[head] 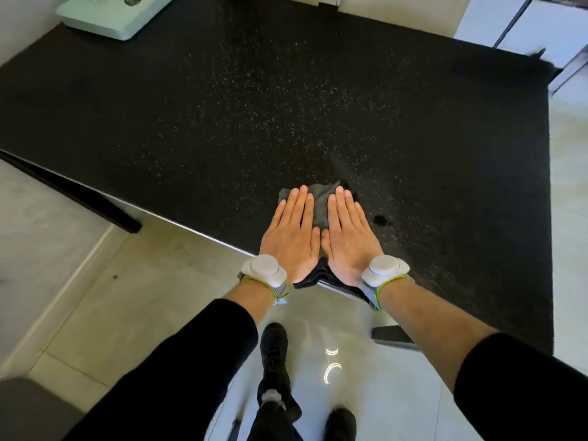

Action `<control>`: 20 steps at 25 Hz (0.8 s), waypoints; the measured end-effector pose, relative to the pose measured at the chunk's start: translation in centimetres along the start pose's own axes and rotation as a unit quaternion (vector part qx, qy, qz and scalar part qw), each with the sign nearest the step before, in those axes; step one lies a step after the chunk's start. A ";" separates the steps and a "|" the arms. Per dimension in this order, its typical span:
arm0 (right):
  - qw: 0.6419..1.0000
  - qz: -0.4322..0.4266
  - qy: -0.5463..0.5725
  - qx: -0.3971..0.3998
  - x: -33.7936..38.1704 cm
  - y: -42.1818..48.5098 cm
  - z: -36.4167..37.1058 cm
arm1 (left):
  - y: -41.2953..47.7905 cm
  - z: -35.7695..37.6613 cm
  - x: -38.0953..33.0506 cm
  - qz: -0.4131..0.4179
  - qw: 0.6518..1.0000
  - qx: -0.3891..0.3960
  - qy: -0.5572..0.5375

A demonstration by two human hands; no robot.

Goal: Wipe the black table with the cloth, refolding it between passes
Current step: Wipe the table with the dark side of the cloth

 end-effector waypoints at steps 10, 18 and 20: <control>1.000 0.010 -0.014 -0.016 -1.1 -2.4 0.0 | -1.0 0.1 -2.2 0.015 1.000 0.006 -0.014; 0.999 0.034 -0.011 -0.012 -1.9 7.6 -0.5 | 8.3 0.5 2.8 0.027 0.999 0.020 -0.003; 0.999 0.041 -0.011 -0.014 -2.2 10.4 -0.8 | 10.9 0.4 4.3 0.034 0.999 0.021 0.001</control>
Point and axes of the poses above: each hand's wrist, its own y-axis towards the middle knuckle, its own z-axis out of the palm, x = y × z, the point moved 2 cm from there along y, towards the middle knuckle, and after that the axes turned 13 degrees about z, right-handed, at the moved point
